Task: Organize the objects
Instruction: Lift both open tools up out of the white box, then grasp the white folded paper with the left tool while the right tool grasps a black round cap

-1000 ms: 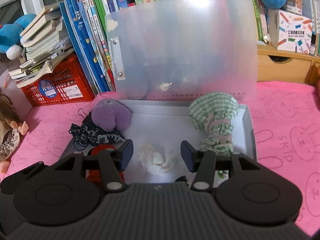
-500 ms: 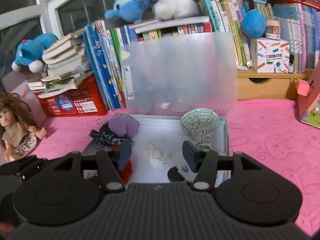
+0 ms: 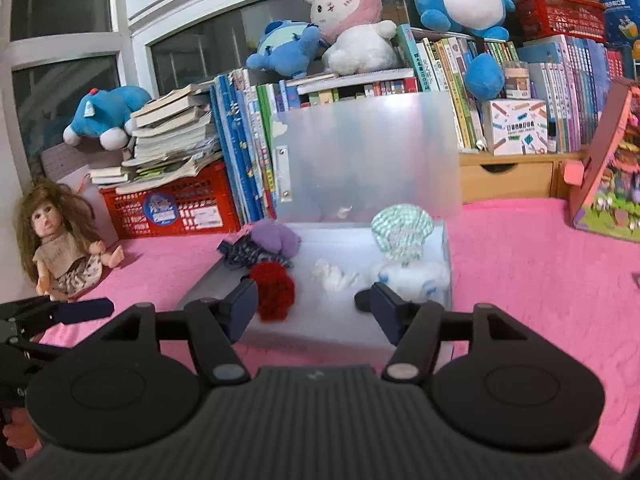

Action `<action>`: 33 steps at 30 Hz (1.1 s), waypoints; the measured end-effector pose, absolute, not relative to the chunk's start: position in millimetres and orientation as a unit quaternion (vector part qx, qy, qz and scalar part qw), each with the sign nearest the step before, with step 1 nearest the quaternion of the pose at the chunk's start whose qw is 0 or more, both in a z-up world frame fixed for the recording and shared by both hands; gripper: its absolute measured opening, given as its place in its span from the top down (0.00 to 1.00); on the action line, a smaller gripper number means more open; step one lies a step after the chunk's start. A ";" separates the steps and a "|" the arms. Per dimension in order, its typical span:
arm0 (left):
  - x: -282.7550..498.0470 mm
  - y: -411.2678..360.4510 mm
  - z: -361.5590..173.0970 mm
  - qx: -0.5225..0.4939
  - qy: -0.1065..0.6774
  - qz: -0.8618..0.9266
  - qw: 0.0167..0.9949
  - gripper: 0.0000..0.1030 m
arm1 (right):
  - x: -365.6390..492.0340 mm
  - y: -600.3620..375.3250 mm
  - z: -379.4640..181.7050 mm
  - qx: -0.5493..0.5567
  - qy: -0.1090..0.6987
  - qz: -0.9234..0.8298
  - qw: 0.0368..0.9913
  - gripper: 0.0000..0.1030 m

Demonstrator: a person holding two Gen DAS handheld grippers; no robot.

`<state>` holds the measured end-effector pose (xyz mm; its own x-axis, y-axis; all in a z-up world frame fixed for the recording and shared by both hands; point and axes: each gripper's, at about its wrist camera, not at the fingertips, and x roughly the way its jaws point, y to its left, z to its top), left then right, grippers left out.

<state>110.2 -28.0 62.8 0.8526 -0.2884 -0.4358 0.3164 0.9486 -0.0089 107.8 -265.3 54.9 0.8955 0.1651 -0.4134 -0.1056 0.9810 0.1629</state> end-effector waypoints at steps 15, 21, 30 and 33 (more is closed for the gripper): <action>70.1 -11.5 7.9 0.006 0.227 -0.102 0.968 0.19 | 31.2 -241.2 -5.0 0.005 0.225 0.077 0.971 0.26; 71.7 -8.1 -0.1 -0.016 0.235 -0.081 0.969 0.17 | 6.9 -234.2 -13.3 0.012 0.217 0.099 0.971 0.21; 82.6 -22.0 -5.3 -0.015 0.249 -0.055 0.967 0.17 | -11.7 -215.2 -27.6 -0.020 0.216 0.100 0.971 0.21; 84.8 -25.1 -7.5 -0.014 0.254 -0.057 0.965 0.17 | -14.3 -210.0 -28.7 -0.023 0.216 0.115 0.969 0.21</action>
<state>84.8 -25.1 -7.5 0.8643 -0.1169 -0.4892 0.1029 0.9931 -0.0556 -14.3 -210.0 -28.7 0.8806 0.2127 -0.4234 -0.2325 0.9726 0.0050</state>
